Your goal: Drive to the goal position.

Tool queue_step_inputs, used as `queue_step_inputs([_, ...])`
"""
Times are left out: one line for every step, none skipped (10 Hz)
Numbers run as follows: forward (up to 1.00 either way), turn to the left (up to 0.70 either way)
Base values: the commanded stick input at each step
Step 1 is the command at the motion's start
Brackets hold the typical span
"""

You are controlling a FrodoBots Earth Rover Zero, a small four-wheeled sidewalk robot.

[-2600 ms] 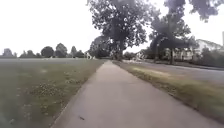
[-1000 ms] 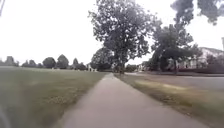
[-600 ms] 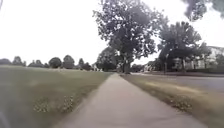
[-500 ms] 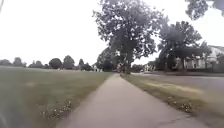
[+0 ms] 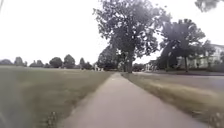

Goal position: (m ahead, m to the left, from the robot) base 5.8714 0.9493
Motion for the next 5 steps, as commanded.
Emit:
queue_step_inputs([1.0, 0.0])
queue_step_inputs([1.0, 0.0])
queue_step_inputs([1.0, 0.0])
queue_step_inputs([1.0, 0.0])
queue_step_inputs([1.0, 0.0])
